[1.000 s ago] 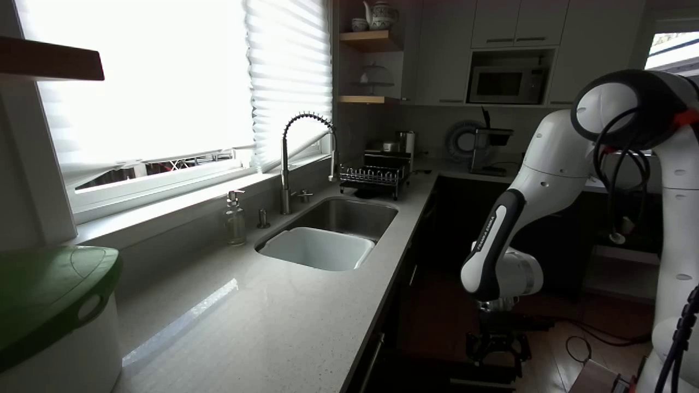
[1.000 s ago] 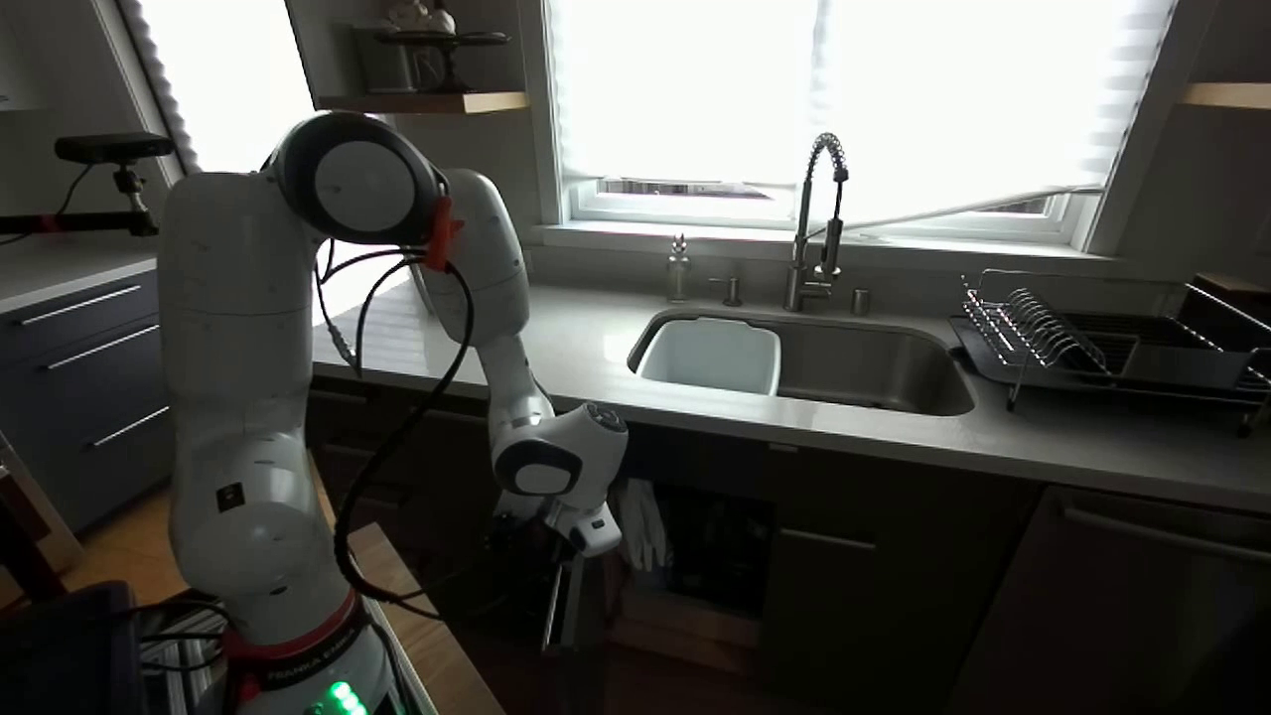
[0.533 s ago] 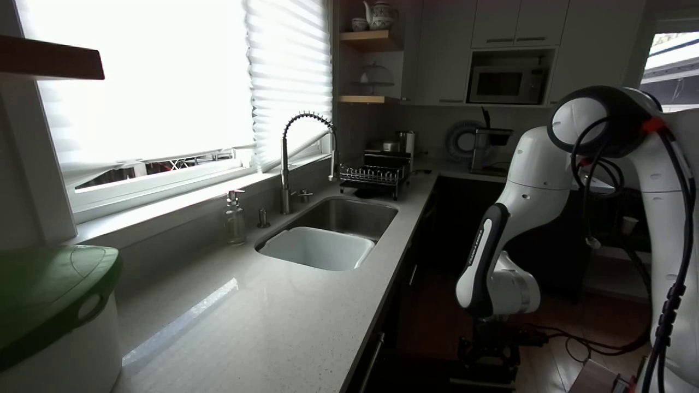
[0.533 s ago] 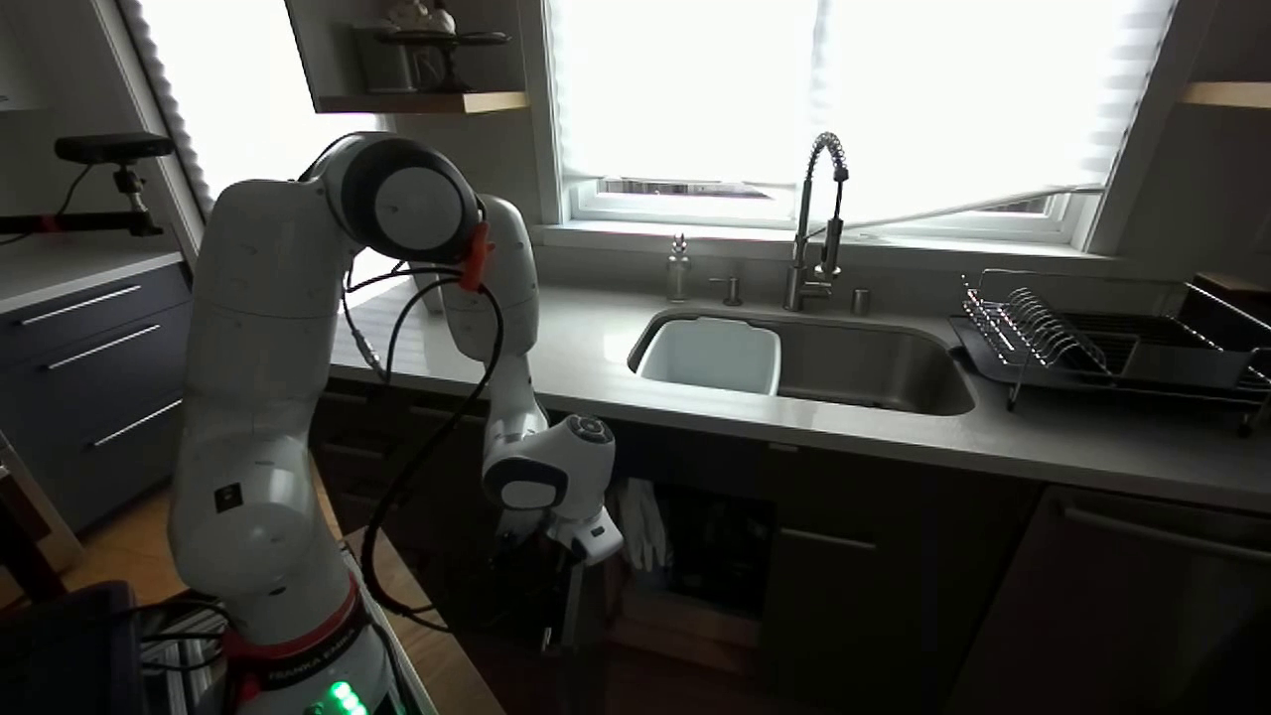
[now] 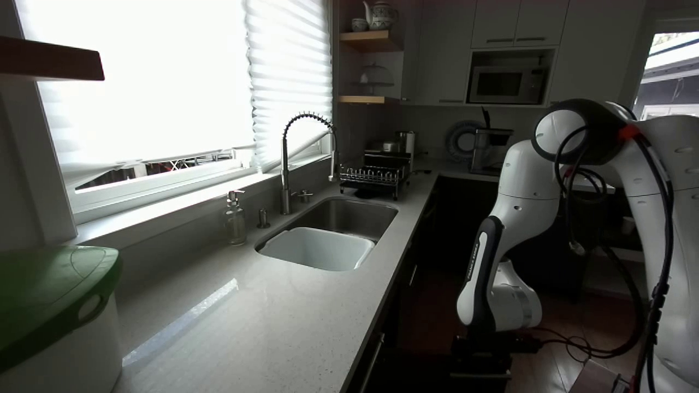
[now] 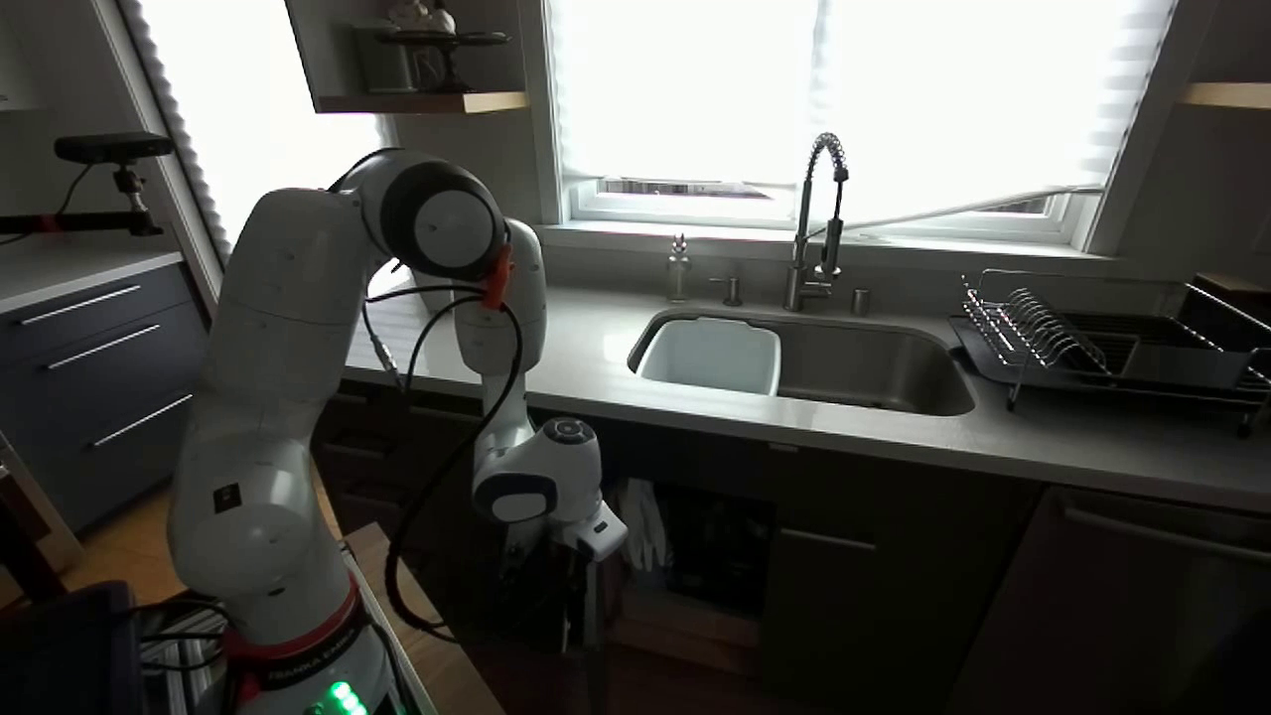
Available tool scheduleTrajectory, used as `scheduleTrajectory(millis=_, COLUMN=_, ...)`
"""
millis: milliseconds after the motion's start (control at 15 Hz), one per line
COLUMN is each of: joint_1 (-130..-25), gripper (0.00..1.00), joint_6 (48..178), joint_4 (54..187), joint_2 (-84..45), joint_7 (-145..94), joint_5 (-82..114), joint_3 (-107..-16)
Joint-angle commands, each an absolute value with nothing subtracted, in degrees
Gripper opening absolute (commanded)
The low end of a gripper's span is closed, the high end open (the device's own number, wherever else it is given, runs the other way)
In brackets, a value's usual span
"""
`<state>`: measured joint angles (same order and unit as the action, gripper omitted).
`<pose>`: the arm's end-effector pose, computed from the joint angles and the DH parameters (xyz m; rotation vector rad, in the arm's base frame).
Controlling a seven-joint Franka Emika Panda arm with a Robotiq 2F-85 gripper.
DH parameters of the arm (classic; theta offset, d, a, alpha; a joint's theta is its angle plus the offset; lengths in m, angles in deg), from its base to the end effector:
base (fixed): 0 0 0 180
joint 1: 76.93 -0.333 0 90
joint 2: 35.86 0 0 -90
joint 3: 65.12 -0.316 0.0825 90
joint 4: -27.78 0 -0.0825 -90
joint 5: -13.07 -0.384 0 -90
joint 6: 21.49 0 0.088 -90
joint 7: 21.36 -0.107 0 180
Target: Close the opened under the sink cabinet door
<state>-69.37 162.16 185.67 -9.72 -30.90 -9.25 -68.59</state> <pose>0.3457 -0.0563 0.0838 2.9856 -0.9772 -0.0172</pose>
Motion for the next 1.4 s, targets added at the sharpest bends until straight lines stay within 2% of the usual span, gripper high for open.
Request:
scheduleTrajectory(millis=0, joint_1=-69.4, gripper=1.00, joint_6=172.1, joint_4=185.7, joint_2=-6.4, joint_7=-28.3, joint_5=-7.4, joint_3=-69.0)
scheduleTrajectory(millis=133, joint_1=-71.7, gripper=1.00, joint_6=177.6, joint_4=185.4, joint_2=-4.3, joint_7=-25.0, joint_5=-5.9, joint_3=-67.2)
scheduleTrajectory(millis=200, joint_1=-69.9, gripper=1.00, joint_6=173.1, joint_4=185.7, joint_2=-6.6, joint_7=-27.3, joint_5=-7.4, joint_3=-68.6)
scheduleTrajectory(millis=867, joint_1=-71.1, gripper=1.00, joint_6=176.8, joint_4=185.3, joint_2=-5.0, joint_7=-25.4, joint_5=-6.7, joint_3=-67.9)
scheduleTrajectory(millis=1333, joint_1=-77.0, gripper=1.00, joint_6=179.9, joint_4=177.1, joint_2=1.2, joint_7=-25.6, joint_5=-0.6, joint_3=-59.9)
